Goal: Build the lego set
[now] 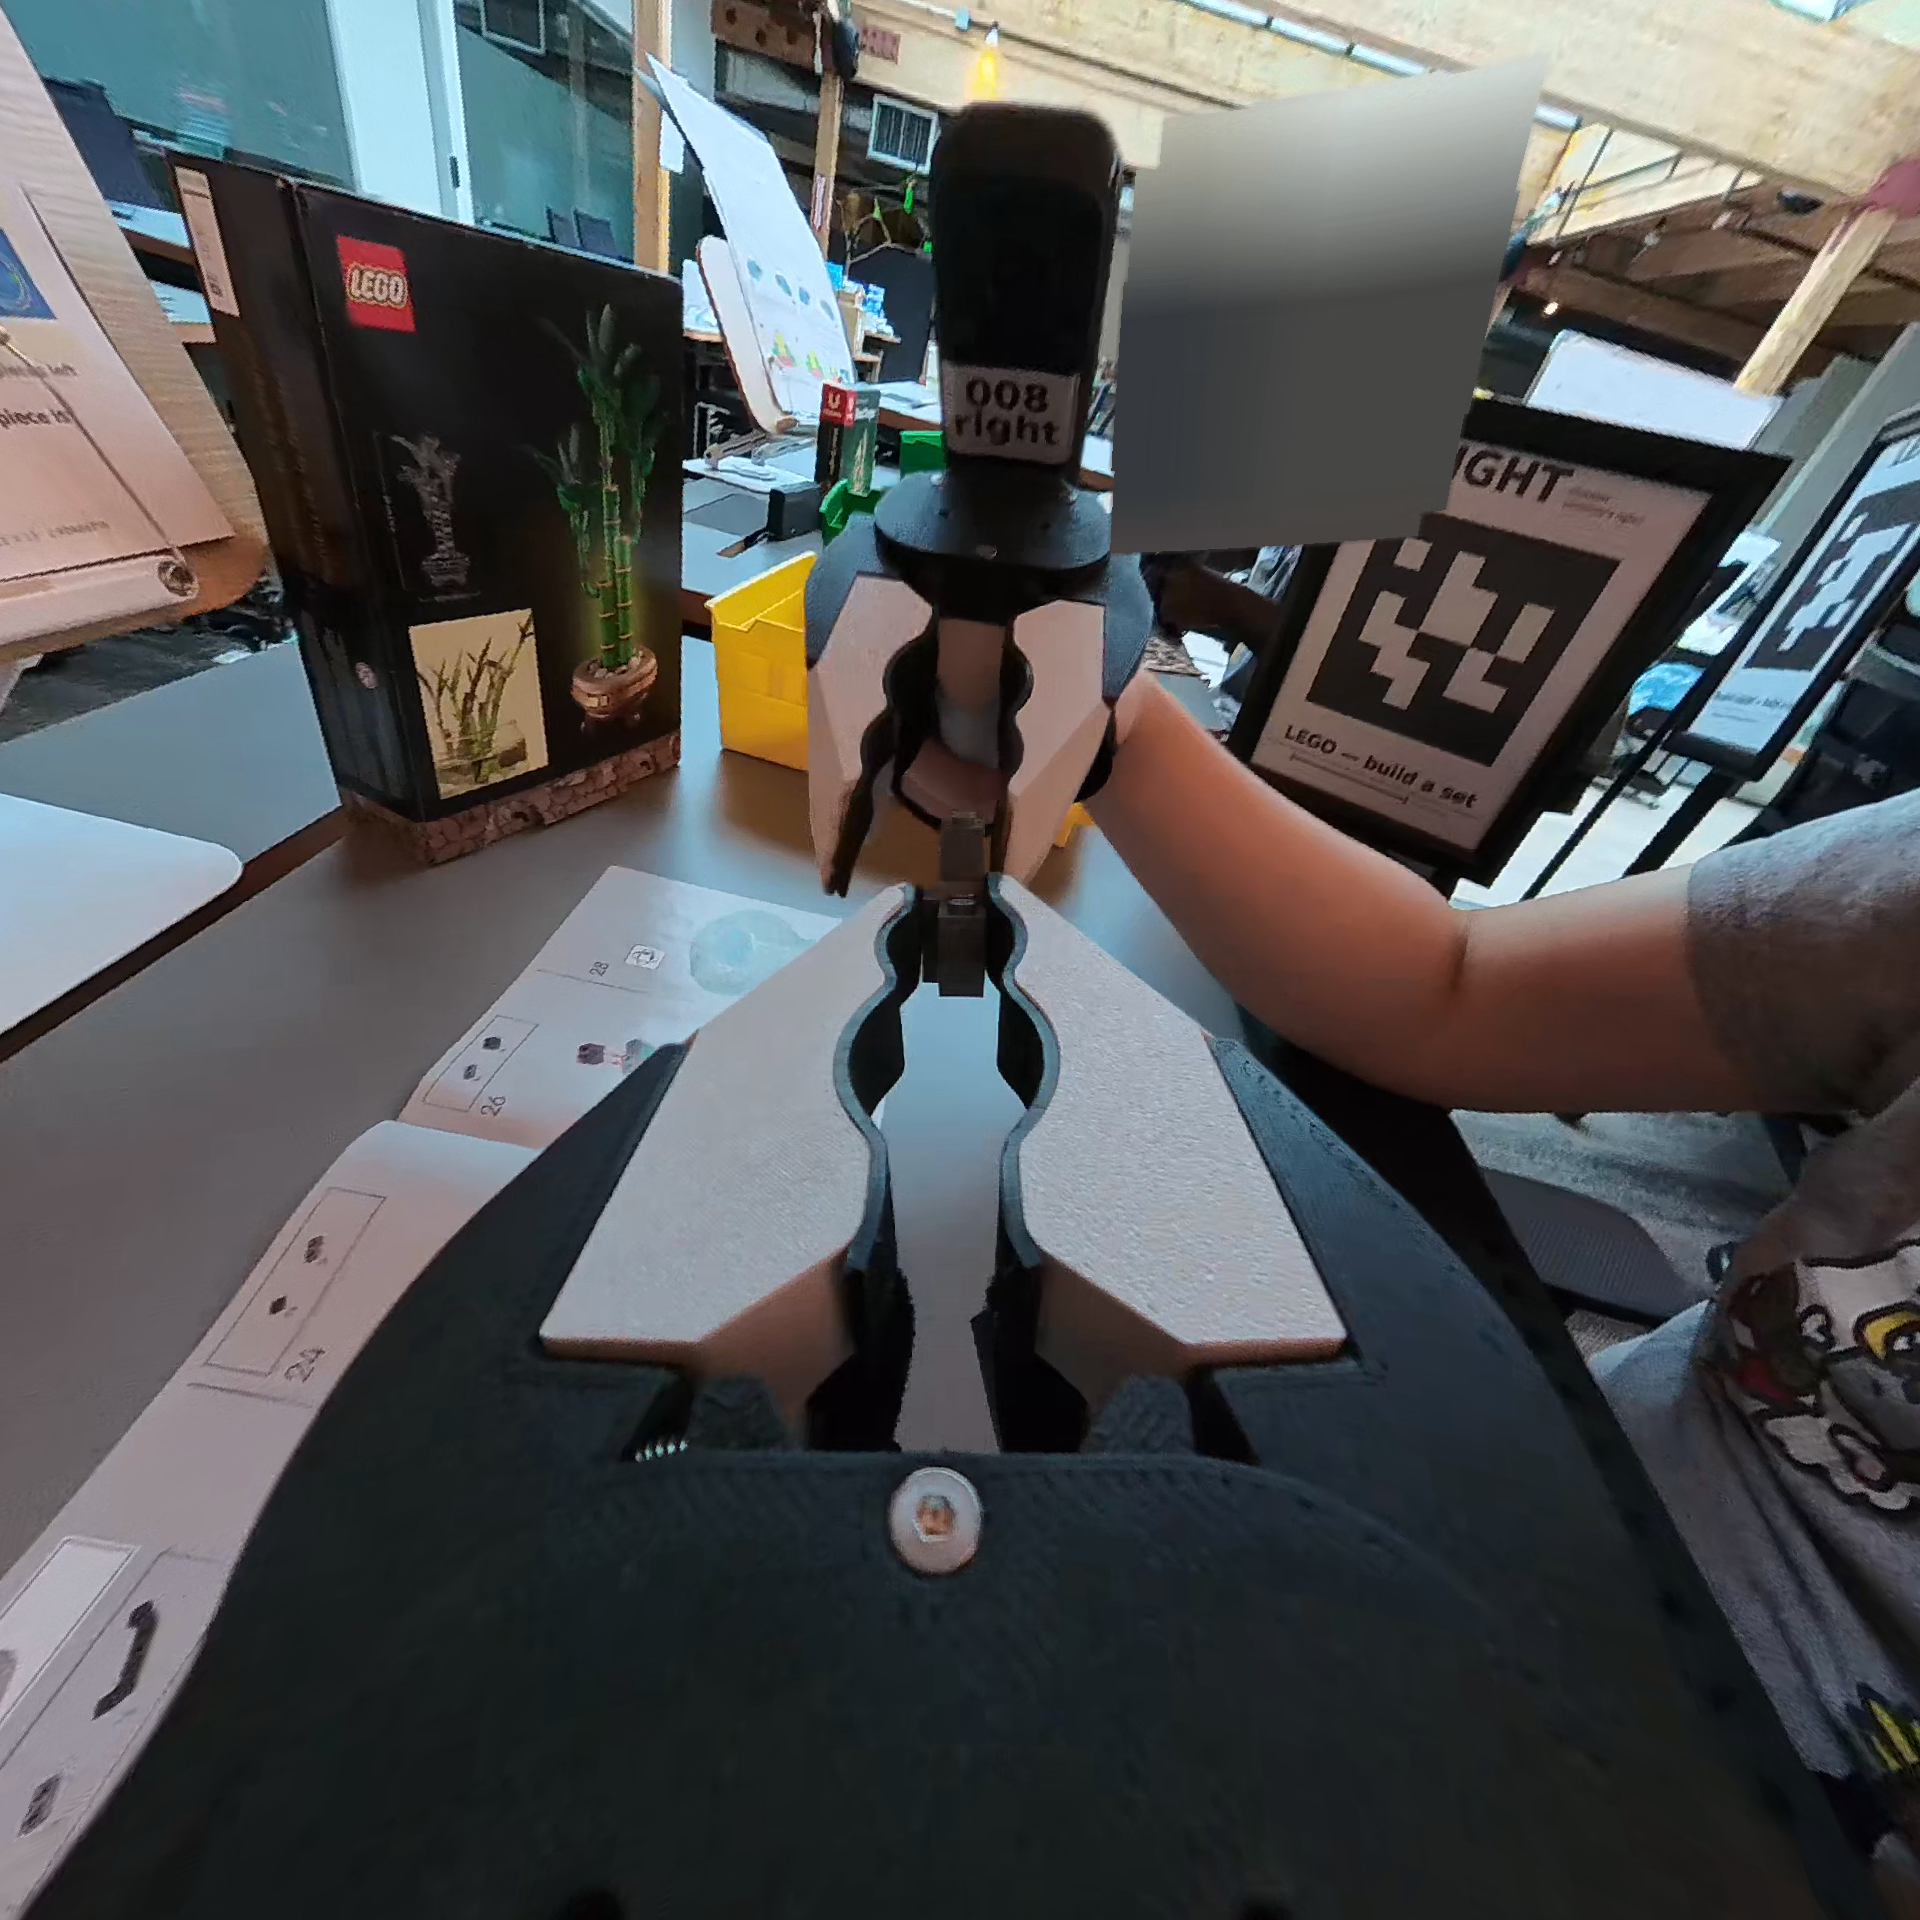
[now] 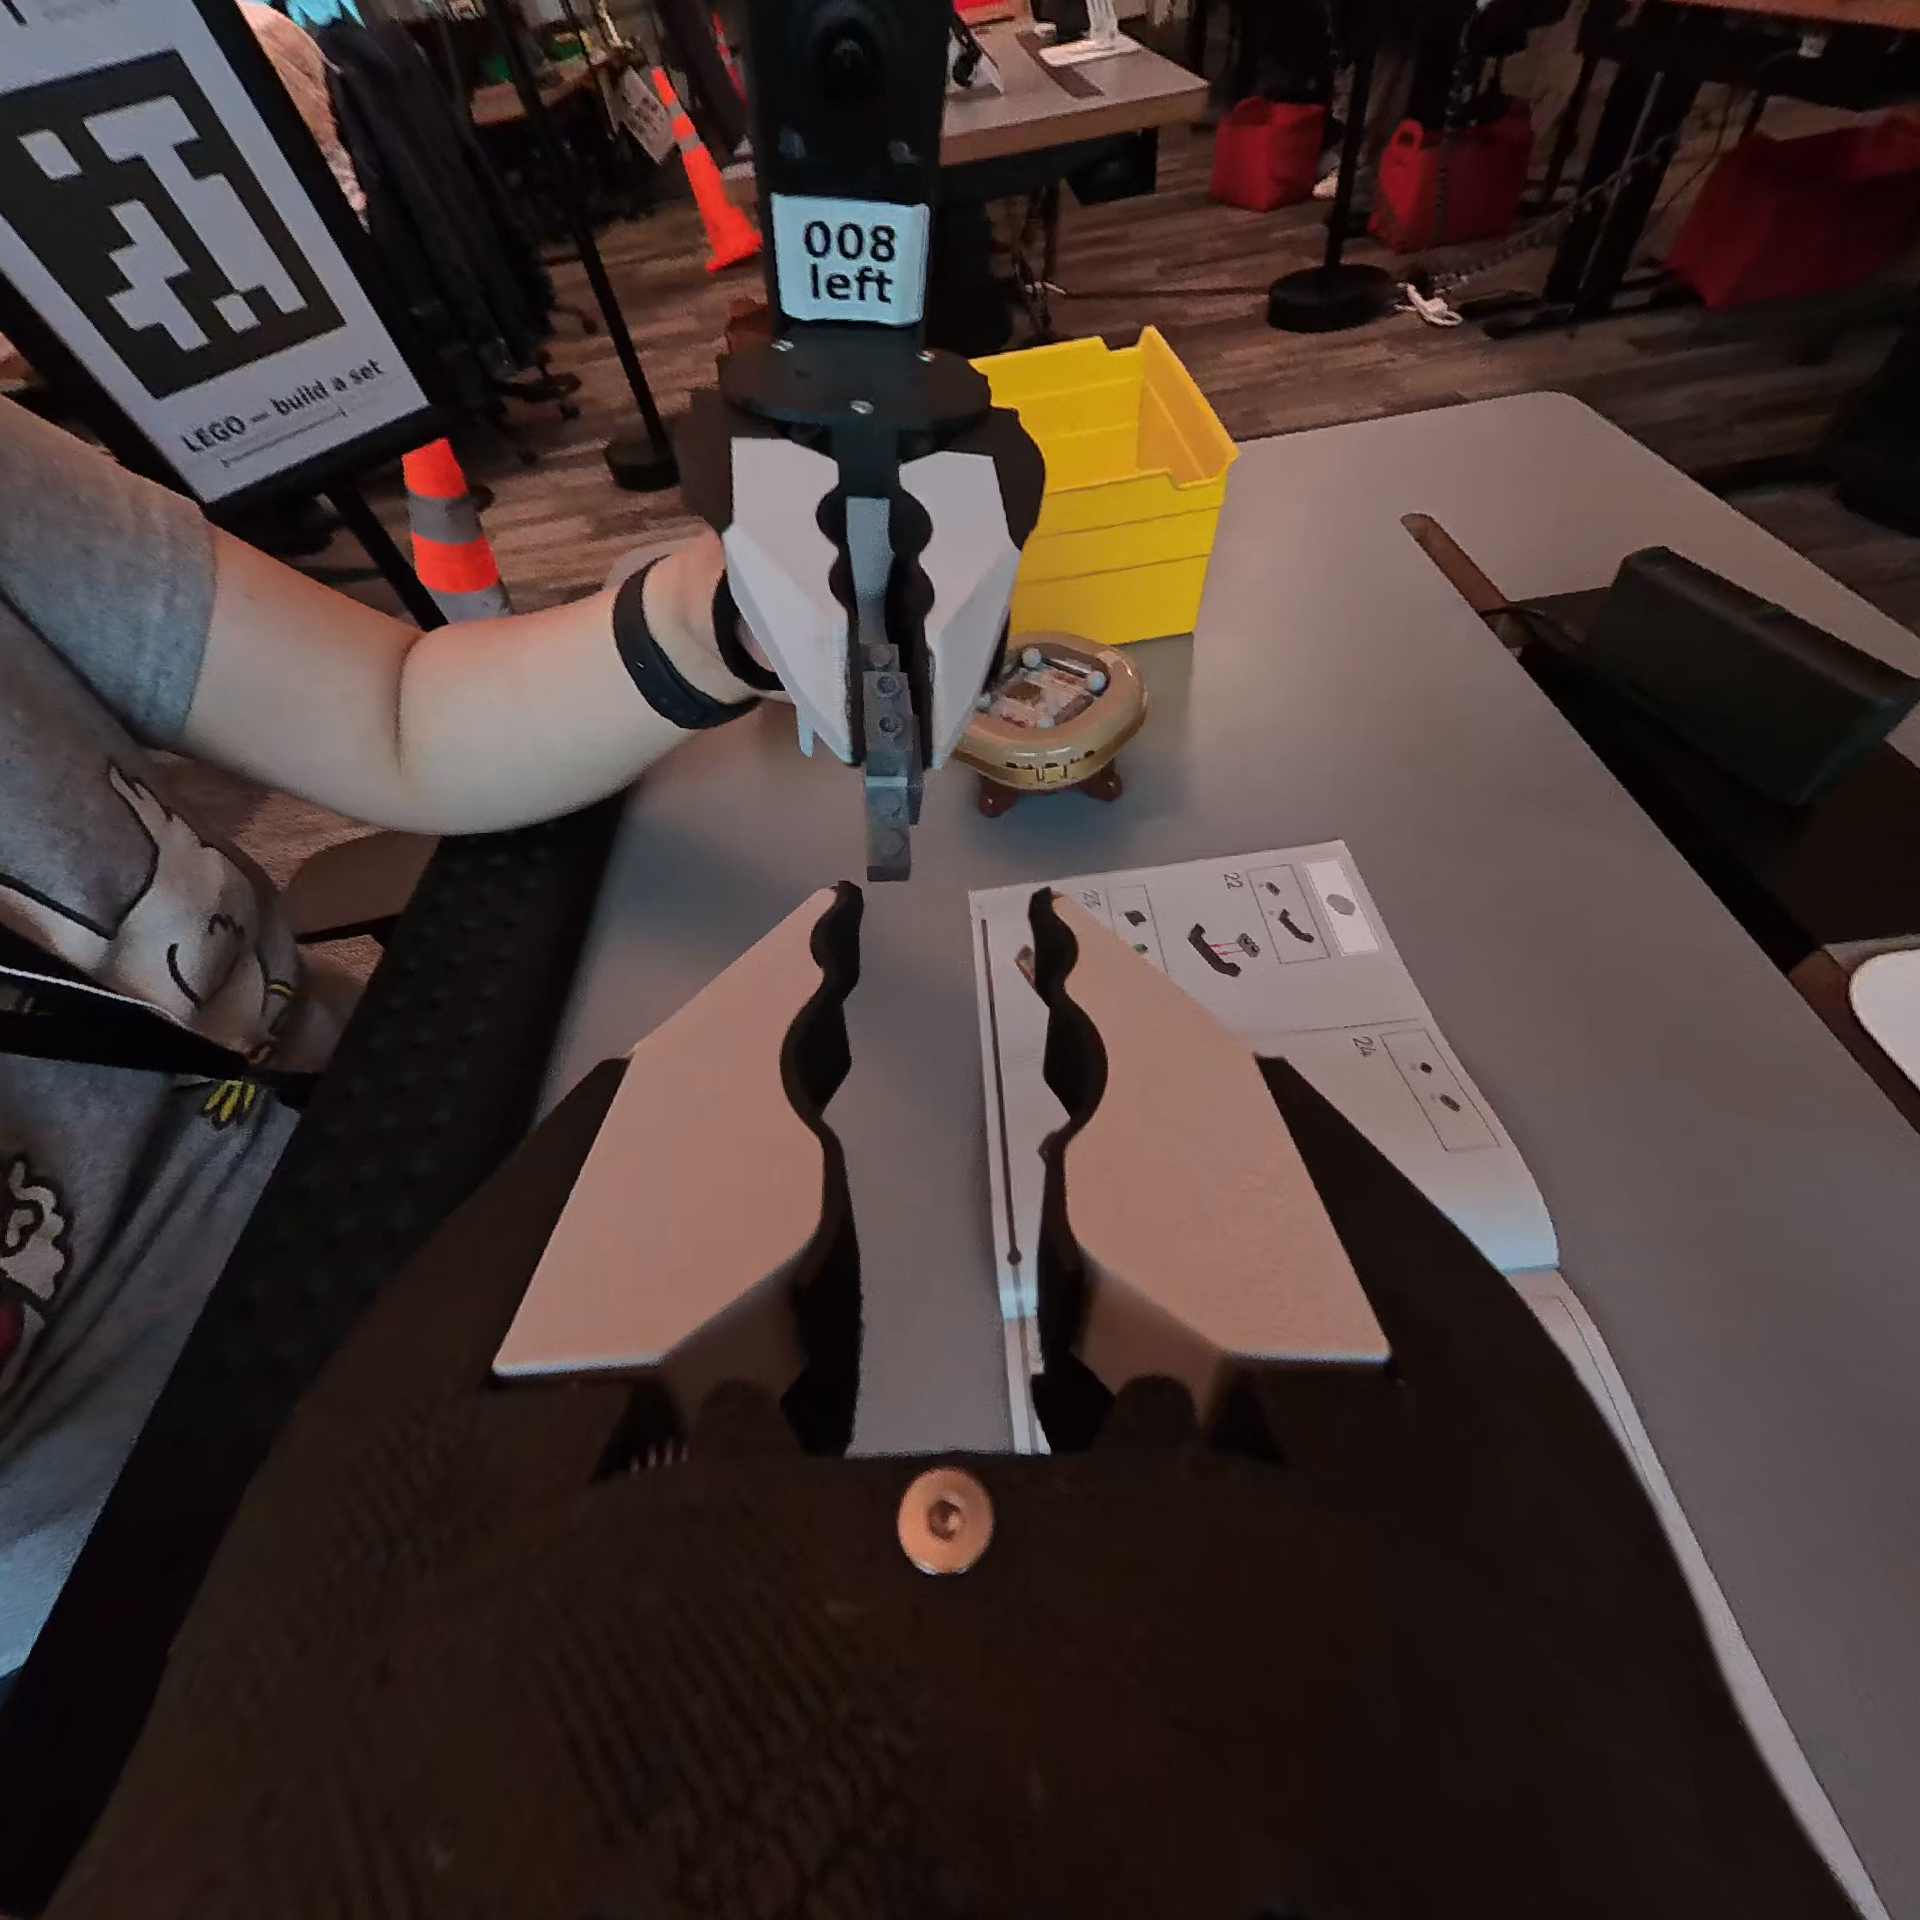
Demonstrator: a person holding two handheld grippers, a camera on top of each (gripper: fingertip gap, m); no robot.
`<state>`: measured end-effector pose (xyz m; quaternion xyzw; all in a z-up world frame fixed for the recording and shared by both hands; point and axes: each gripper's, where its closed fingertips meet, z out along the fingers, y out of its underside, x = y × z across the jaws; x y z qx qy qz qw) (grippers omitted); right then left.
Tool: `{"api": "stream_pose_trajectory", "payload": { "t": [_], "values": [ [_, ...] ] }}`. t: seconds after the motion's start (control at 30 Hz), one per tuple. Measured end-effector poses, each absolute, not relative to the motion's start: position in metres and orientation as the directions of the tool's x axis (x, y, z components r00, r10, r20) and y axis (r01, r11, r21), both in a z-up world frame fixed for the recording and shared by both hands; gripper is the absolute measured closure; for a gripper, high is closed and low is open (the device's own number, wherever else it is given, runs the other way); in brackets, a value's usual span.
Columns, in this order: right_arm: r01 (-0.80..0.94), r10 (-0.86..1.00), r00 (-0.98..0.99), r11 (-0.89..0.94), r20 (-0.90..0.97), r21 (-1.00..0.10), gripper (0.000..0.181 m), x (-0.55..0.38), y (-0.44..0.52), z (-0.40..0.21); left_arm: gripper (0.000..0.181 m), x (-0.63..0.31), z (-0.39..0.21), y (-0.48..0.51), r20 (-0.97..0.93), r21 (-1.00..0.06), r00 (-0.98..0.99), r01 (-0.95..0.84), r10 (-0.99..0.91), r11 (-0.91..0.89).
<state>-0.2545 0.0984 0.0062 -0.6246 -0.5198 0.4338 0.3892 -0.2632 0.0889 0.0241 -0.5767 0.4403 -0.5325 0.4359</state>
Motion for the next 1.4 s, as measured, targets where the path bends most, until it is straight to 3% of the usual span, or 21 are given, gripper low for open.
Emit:
{"api": "stream_pose_trajectory", "payload": {
  "t": [0.3,0.37,0.5,0.53,0.6,0.67,0.97,1.4],
  "values": [
    [0.241,0.983,-0.016,-0.172,-0.181,-0.955,0.160,-0.270,0.087,0.014,0.173,-0.264,0.029,0.089,0.260,-0.965,0.024,-0.013,-0.965,-0.261],
    [0.220,0.981,-0.026,-0.180,-0.190,-0.959,0.175,-0.271,0.088,0.016,0.172,-0.264,0.028,0.089,0.259,-0.966,0.027,-0.012,-0.965,-0.260],
    [0.222,0.977,-0.036,-0.197,-0.210,-0.955,0.175,-0.270,0.087,0.017,0.172,-0.263,0.028,0.088,0.263,-0.965,0.021,-0.009,-0.964,-0.264],
    [0.221,0.975,-0.024,-0.210,-0.220,-0.953,0.175,-0.268,0.090,0.017,0.169,-0.262,0.027,0.089,0.266,-0.964,0.026,-0.014,-0.964,-0.266],
    [0.232,0.968,-0.013,-0.241,-0.251,-0.942,0.175,-0.264,0.092,0.015,0.145,-0.264,0.022,0.096,0.266,-0.962,0.079,-0.043,-0.961,-0.270],
    [0.240,0.962,0.024,-0.271,-0.273,-0.932,0.175,-0.257,0.100,0.010,0.139,-0.270,0.018,0.102,0.254,-0.963,0.116,-0.066,-0.960,-0.263],
    [0.220,0.925,0.060,-0.380,-0.376,-0.899,0.175,-0.237,0.112,0.005,0.148,-0.280,0.015,0.111,0.418,-0.907,0.065,-0.022,-0.906,-0.420],
    [0.254,0.949,0.073,-0.315,-0.307,-0.914,0.175,-0.237,0.101,0.019,0.151,-0.264,0.009,0.095,0.395,-0.915,0.019,-0.077,-0.919,-0.395]
  ]
}}
